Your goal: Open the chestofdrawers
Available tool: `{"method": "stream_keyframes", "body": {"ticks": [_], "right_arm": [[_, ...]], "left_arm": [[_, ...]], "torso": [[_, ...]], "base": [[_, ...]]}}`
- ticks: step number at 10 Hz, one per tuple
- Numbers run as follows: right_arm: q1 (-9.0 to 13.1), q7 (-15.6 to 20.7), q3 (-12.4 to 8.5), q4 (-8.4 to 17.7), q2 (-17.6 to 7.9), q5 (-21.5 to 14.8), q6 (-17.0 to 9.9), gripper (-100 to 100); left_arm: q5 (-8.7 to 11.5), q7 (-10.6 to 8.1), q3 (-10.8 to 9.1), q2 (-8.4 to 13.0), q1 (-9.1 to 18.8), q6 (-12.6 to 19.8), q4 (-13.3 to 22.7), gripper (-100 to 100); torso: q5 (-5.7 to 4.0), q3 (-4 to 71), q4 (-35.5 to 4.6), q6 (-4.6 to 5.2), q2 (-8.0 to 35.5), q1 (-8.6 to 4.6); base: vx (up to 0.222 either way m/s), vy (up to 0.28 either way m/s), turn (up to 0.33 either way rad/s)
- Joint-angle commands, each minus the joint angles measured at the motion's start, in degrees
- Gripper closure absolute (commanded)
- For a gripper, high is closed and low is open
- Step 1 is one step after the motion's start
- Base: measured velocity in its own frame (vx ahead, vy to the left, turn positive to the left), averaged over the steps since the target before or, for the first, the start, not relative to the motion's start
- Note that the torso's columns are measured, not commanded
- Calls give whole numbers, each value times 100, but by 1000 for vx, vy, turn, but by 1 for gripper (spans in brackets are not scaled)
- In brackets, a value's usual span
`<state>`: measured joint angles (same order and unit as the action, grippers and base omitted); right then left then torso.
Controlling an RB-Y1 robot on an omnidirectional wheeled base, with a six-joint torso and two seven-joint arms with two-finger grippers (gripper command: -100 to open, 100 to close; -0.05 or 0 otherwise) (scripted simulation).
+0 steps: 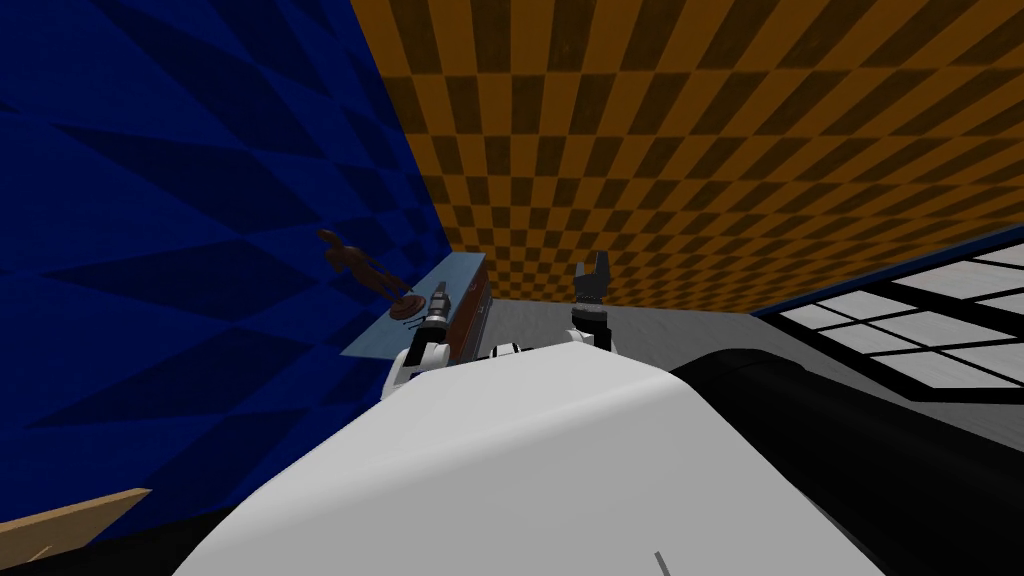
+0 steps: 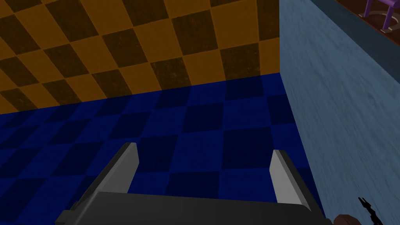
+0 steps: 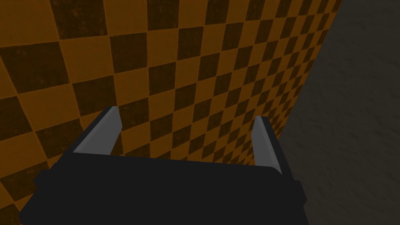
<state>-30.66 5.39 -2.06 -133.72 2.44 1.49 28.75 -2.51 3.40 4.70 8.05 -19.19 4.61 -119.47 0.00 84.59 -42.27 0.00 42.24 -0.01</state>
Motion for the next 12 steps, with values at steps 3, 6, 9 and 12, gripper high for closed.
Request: {"method": "stream_keyframes", "body": {"ticks": [3, 6, 9, 12], "right_arm": [[0, 0, 0, 0, 0, 0, 0, 0], [0, 0, 0, 0, 0, 0, 0, 0], [0, 0, 0, 0, 0, 0, 0, 0], [0, 0, 0, 0, 0, 0, 0, 0]], "left_arm": [[89, -60, 33, -3, 198, 742, 169, -100], [124, -83, 43, -3, 284, 1036, 246, -100], [195, -130, 64, 2, 459, 1511, 405, -100], [230, -153, 74, 6, 546, 1833, 486, -100]], "torso": [[0, -6, -3, -1, 12, 3], [0, -1, 0, 0, 2, 0], [0, -3, -1, -1, 7, 1], [0, -3, -1, 0, 4, 0]], "base": [[52, -4, -16], [50, 0, -13], [55, -1, -16], [48, -1, -12]]}}
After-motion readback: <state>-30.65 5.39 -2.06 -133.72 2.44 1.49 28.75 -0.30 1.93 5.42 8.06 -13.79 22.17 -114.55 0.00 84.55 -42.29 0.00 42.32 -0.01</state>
